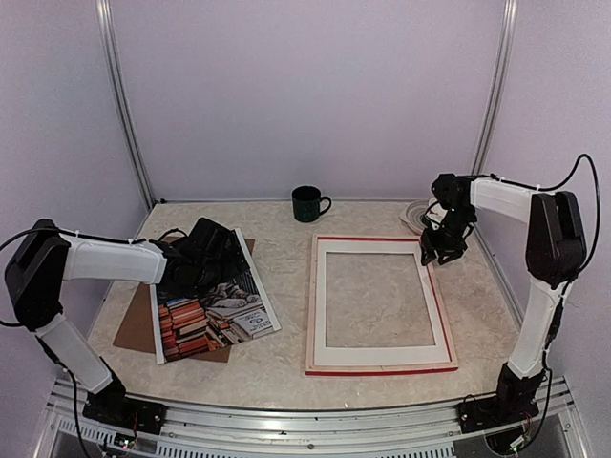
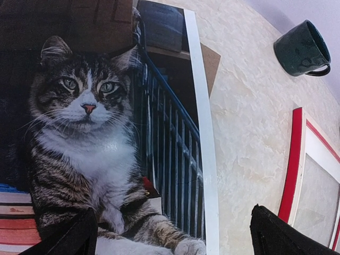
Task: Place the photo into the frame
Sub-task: Place the mat board on the glass panel, then move the frame body to the center of the board.
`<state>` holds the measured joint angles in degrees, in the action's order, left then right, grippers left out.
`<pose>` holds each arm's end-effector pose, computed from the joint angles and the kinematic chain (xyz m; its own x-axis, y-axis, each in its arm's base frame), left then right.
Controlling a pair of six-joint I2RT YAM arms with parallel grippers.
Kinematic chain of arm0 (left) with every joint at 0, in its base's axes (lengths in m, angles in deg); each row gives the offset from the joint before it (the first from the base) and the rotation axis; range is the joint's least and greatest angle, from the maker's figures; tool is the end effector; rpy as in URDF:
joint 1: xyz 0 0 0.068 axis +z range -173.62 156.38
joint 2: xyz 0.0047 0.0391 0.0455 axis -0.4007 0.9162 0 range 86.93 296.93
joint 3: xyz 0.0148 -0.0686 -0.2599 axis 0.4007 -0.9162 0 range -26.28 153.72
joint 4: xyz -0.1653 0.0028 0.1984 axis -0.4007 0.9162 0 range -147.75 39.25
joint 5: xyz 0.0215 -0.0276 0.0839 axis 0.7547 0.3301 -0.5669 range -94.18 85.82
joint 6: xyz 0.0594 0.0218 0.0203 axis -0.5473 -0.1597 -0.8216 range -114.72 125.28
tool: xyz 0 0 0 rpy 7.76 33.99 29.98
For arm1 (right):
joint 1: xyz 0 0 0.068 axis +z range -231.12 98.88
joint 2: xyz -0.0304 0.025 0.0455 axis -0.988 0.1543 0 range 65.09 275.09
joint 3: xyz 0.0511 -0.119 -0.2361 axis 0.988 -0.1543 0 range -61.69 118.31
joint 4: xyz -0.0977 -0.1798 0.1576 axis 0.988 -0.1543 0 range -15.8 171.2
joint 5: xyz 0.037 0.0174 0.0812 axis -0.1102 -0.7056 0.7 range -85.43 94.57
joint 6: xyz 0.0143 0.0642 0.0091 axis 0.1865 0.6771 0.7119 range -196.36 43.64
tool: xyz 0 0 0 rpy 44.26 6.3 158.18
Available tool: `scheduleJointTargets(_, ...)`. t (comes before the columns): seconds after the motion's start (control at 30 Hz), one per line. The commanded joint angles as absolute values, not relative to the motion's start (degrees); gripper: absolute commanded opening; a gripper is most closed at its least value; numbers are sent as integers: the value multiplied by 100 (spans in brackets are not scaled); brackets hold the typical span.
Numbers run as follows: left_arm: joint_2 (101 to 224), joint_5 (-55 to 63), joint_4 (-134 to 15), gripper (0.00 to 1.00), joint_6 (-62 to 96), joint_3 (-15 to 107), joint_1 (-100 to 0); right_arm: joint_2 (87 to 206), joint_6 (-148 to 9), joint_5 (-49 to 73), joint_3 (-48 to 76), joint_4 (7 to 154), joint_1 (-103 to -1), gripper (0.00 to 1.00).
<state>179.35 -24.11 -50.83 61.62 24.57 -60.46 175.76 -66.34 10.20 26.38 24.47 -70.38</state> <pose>0.2776 -0.1854 0.1656 -0.6509 -0.4901 -0.5797 -0.2866 0.8658 -0.4101 0.3738 0.0761 0.1954 -0.9862 -0.0109 -0.1654 -0.0322 0.9914 0.1270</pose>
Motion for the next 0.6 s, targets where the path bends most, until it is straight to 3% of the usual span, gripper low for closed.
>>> scheduleJointTargets(0.0,17977,-2499,-5071,99,6141,2619,-6097,17424,-6513,580,2589,2322,-7057,54)
scheduleJointTargets(0.27,17888,-2565,-4960,99,6098,2653,-6042,17381,-6371,675,1942,2747,-7093,56)
scheduleJointTargets(0.57,17714,-2563,-4913,99,6041,2601,-5818,17239,-6257,1625,1208,3458,-7085,53)
